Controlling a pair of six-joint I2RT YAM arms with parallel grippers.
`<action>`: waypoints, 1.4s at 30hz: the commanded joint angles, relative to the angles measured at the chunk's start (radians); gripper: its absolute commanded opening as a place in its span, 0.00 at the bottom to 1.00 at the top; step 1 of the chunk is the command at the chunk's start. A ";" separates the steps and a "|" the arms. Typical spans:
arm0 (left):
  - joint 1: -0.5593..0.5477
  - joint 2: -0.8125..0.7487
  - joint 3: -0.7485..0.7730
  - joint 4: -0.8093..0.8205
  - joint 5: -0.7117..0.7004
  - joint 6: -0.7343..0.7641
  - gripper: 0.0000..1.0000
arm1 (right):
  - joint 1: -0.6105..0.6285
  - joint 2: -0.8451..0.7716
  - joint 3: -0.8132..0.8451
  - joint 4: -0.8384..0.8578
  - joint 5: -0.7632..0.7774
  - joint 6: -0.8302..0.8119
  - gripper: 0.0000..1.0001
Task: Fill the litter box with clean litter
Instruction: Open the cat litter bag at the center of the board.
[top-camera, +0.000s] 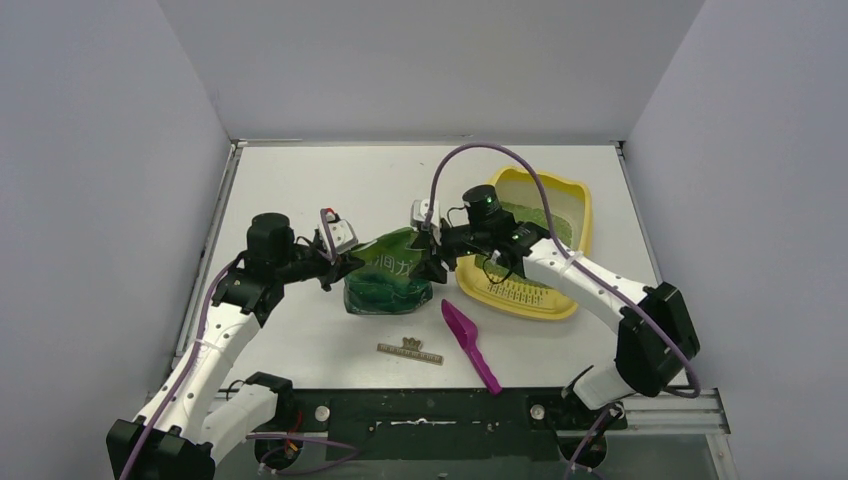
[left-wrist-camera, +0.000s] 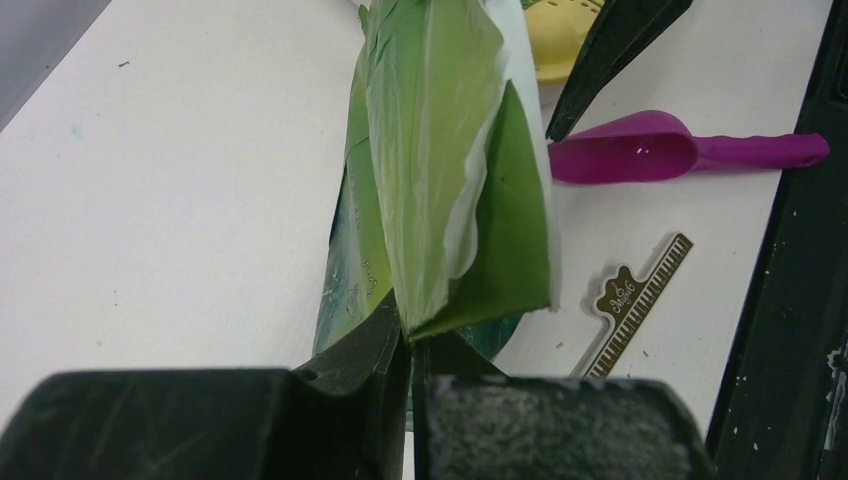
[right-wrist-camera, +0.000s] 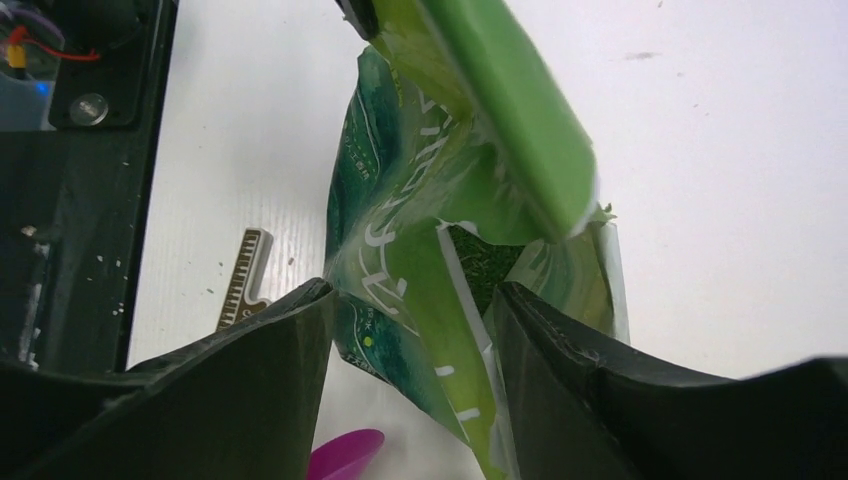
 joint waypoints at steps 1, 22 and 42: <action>-0.004 0.006 0.039 -0.047 0.000 0.015 0.00 | -0.026 0.058 0.085 0.006 -0.144 0.051 0.54; 0.087 0.035 0.038 0.183 0.093 -0.176 0.58 | 0.043 -0.031 0.108 -0.208 -0.260 0.038 0.11; 0.092 0.206 0.239 0.081 0.325 -0.105 0.23 | 0.136 -0.107 -0.082 0.483 0.293 0.777 0.13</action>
